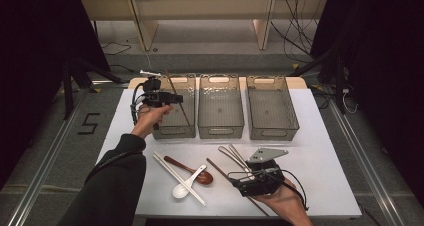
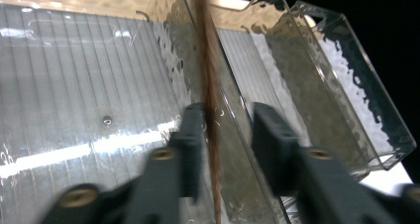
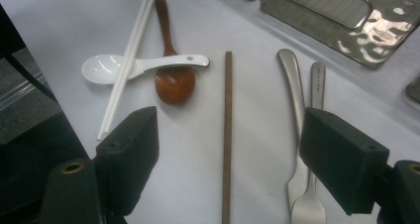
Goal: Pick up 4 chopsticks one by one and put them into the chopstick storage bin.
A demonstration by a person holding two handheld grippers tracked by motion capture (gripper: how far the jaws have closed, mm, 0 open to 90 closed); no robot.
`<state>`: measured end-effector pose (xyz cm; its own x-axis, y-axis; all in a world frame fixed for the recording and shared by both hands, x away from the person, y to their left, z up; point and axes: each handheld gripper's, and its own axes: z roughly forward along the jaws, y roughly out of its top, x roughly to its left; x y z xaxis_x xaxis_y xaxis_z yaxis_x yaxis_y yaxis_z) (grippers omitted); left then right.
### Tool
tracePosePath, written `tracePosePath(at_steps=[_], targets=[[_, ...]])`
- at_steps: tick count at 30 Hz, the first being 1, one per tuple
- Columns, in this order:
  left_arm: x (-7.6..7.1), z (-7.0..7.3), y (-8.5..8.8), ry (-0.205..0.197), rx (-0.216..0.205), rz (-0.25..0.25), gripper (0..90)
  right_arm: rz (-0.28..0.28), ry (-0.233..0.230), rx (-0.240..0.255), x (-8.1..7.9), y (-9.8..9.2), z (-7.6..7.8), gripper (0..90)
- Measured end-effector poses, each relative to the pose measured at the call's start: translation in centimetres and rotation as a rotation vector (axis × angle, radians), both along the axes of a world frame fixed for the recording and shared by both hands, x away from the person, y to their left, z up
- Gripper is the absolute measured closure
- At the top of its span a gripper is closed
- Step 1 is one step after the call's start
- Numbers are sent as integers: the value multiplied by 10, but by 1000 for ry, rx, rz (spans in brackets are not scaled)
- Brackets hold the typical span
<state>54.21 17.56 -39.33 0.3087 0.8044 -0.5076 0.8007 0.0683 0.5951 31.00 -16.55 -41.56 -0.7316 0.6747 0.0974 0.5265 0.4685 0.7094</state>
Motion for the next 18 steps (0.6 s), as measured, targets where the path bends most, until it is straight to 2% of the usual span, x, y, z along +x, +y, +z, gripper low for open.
tracePosePath(at_steps=[1,4,5,8,13,18], targets=[[1,0,-2,14,9,-12,501,0,0,1,0,0,0,241],[1,2,-5,10,53,-4,394,3,1,1,0,0,0,241],[2,3,-6,11,53,-5,364,3,2,1,0,0,0,242],[3,4,-10,13,86,-12,297,5,2,0,0,0,0,242],[-1,8,-9,0,65,-24,280,3,2,1,0,-1,1,242],[-13,16,-8,-44,35,-46,224,-3,4,-2,0,-2,1,243]])
